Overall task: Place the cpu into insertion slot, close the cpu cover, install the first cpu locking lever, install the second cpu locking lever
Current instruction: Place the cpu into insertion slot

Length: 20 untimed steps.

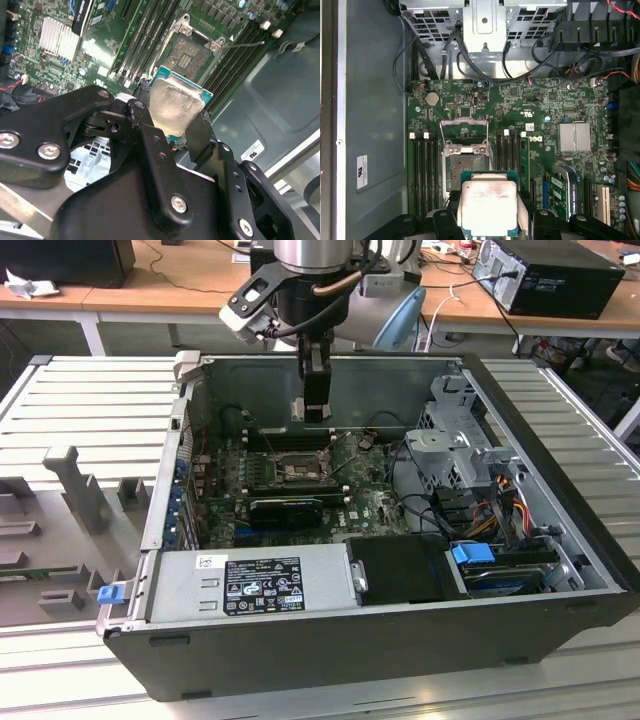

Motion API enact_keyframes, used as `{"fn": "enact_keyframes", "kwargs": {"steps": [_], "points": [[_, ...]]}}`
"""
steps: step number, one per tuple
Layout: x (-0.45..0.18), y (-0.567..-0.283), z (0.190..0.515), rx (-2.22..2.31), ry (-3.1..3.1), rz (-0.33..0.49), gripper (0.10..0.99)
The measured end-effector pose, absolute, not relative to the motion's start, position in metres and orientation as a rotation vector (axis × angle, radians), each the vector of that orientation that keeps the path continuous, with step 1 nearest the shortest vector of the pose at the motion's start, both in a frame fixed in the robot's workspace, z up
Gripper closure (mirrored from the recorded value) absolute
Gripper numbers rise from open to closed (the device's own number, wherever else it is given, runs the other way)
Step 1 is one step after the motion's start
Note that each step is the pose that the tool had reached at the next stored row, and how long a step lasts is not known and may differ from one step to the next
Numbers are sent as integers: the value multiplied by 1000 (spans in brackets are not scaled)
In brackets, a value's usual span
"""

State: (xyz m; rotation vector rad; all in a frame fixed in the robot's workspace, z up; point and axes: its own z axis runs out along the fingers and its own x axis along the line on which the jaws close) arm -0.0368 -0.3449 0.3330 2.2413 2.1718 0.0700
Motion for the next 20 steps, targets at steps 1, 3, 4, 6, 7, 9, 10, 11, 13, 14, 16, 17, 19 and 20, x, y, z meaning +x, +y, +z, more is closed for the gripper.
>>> {"fn": "enact_keyframes", "kwargs": {"steps": [1,3,4,6,7,9,10,11,13,14,16,17,19,20], "points": [[-37,-345,332,2244,2173,66,557],[-37,-345,330,2248,2177,57,557],[-37,-345,328,2251,2178,52,557],[-37,-345,326,2253,2180,48,557],[-37,-345,326,2254,2180,47,557],[-37,-345,323,2256,2180,45,557],[-37,-345,322,2257,2179,44,557],[-37,-345,322,2258,2179,43,557],[-37,-345,320,2260,2179,41,557],[-37,-345,319,2261,2179,40,557],[-37,-344,317,2262,2180,38,557],[-37,-343,316,2262,2180,38,557],[-37,-342,314,2262,2180,37,557],[-37,-341,312,2262,2180,36,557]]}}
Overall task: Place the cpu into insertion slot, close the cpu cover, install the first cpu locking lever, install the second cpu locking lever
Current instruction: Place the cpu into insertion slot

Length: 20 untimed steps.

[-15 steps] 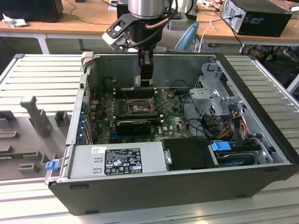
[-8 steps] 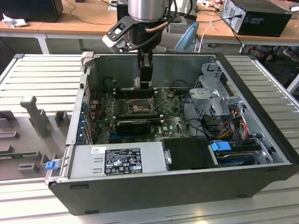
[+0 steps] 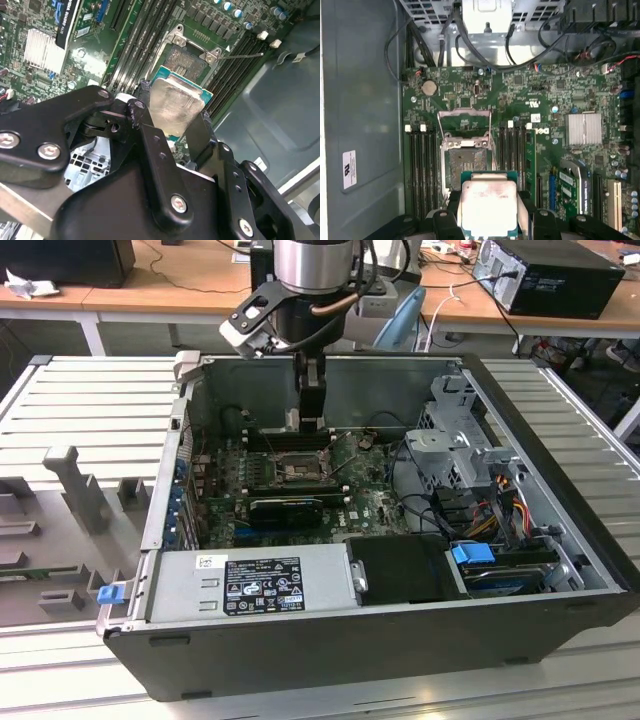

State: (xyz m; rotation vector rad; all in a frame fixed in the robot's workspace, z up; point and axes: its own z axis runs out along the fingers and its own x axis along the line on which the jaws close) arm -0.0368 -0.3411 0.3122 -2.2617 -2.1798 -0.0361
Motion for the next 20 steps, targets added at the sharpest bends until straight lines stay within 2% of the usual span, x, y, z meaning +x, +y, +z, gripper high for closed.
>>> {"fn": "enact_keyframes", "kwargs": {"steps": [20], "points": [[-37,-340,268,-2177,-2261,-34,557]]}}
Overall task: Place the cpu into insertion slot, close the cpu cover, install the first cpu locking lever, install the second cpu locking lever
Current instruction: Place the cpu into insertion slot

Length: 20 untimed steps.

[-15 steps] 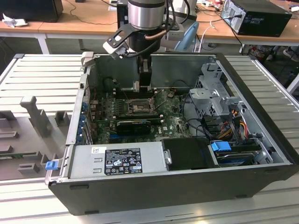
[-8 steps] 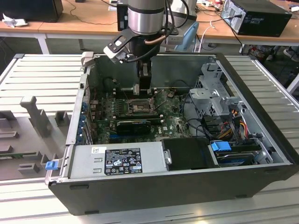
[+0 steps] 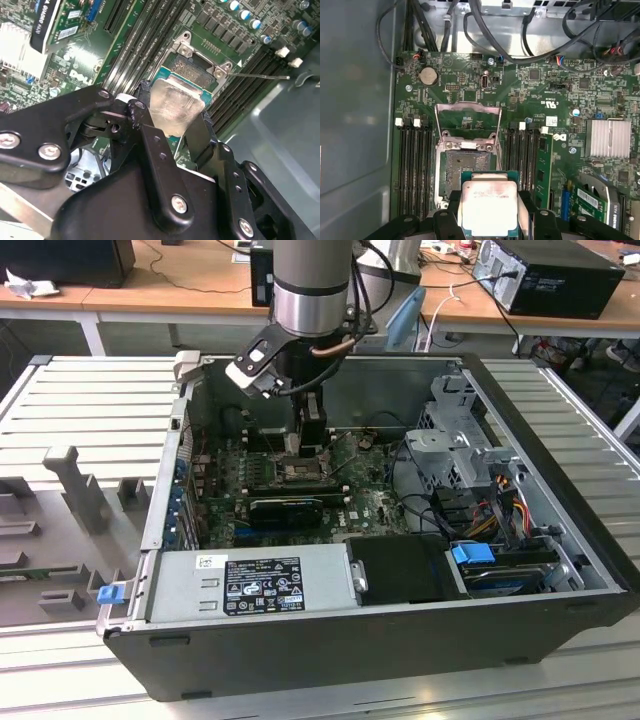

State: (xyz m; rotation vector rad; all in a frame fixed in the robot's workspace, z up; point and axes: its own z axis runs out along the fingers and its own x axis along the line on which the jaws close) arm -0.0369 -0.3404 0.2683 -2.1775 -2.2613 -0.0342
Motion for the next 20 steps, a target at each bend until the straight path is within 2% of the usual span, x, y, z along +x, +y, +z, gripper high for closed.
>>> {"fn": "enact_keyframes", "kwargs": {"steps": [20], "points": [[-37,-323,215,-2214,-2226,-35,557]]}}
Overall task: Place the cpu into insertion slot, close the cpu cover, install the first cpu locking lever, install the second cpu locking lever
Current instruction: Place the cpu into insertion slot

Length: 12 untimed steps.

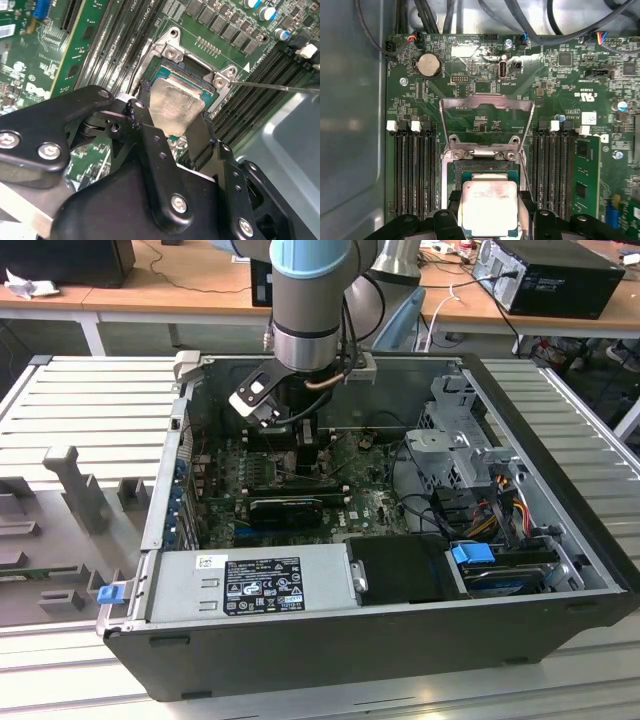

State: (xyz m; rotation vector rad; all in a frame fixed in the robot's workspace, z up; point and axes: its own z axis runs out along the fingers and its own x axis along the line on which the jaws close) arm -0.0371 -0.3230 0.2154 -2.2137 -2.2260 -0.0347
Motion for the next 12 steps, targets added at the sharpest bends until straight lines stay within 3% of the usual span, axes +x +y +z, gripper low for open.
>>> {"fn": "enact_keyframes", "kwargs": {"steps": [12], "points": [[-36,-320,207,-2233,-2204,-32,557]]}}
